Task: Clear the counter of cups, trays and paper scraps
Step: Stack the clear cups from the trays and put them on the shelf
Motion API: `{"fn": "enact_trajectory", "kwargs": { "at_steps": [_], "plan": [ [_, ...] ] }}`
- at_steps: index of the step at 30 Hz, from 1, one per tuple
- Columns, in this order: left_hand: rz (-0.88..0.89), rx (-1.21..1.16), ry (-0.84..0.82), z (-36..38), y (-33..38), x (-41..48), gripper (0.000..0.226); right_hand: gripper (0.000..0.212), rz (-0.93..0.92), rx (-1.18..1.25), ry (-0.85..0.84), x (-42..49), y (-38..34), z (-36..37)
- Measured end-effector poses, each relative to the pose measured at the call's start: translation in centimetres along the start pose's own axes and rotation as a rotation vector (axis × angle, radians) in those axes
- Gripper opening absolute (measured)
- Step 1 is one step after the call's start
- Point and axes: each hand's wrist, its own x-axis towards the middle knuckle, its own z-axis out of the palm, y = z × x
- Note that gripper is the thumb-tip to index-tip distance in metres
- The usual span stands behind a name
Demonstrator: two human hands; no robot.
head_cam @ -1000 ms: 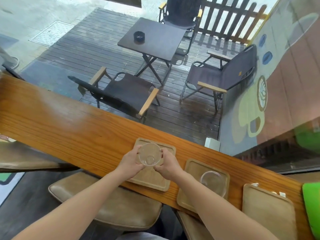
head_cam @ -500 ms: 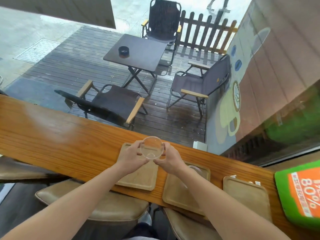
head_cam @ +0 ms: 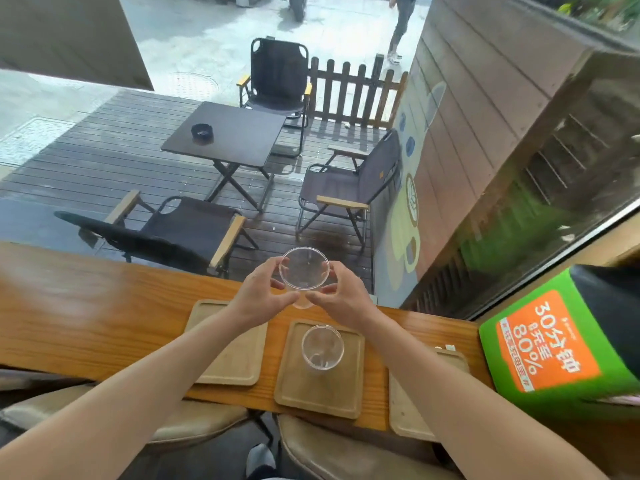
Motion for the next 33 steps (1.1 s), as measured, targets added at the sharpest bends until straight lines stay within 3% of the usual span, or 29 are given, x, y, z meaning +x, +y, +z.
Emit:
{"fn": "enact_trajectory", "kwargs": {
  "at_steps": [11,33],
  "plan": [
    [0.015,-0.019,-0.054,2.8,2.1,-1.2,0.056,0.052,0.009,0.002,-0.001,-3.2,2.1,-3.4],
    [-0.081,-0.023,-0.185,7.5,-1.9,-4.7,0.055,0.049,0.123,-0.040,-0.136,-6.0,7.3,-0.8]
  ]
}}
